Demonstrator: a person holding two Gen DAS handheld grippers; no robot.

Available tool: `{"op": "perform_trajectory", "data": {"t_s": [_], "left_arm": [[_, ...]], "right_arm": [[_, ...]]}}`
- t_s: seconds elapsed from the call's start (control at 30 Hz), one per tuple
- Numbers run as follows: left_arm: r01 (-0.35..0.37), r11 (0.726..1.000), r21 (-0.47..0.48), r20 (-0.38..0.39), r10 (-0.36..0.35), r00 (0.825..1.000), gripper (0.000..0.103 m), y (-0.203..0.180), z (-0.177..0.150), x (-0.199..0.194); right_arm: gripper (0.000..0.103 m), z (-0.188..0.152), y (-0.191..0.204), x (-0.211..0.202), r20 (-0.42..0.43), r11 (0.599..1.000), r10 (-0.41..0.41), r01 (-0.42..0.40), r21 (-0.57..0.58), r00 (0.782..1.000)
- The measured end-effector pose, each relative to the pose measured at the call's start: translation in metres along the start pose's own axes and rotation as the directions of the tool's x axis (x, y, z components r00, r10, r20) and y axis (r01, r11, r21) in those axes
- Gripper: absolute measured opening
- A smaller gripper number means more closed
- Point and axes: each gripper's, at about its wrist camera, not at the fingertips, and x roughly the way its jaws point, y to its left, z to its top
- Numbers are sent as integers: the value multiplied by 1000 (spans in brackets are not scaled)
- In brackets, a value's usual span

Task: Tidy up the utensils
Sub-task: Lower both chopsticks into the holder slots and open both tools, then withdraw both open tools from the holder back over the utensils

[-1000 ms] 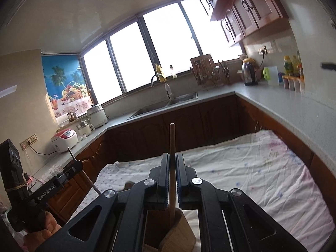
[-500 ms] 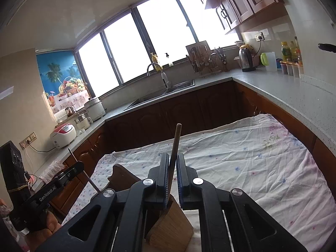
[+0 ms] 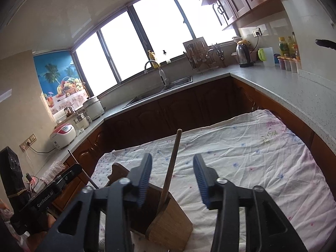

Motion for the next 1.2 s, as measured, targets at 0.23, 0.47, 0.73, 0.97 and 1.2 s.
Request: {"op": "perform_trajectory", "data": {"t_s": [0.23, 0.47, 0.73, 0.97, 1.2], "left_arm": [[-21, 1000, -16, 12, 22, 1000, 59, 2, -4, -27], [-52, 998, -30, 18, 53, 998, 85, 7, -24, -80], [-38, 996, -83, -9, 37, 999, 85, 13, -41, -135], [-26, 996, -90, -46, 22, 999, 85, 12, -62, -174], [-21, 992, -122, -110, 7, 994, 85, 15, -83, -196]], "right_arm": [[89, -2, -8, -34, 47, 999, 24, -26, 38, 999], [89, -17, -6, -76, 48, 999, 43, -43, 15, 998], [89, -41, -4, -129, 46, 998, 54, -55, 16, 997], [89, -74, -4, -162, 21, 1000, 25, -25, -13, 999], [89, -112, -13, -173, -41, 1000, -17, 17, -11, 999]]}}
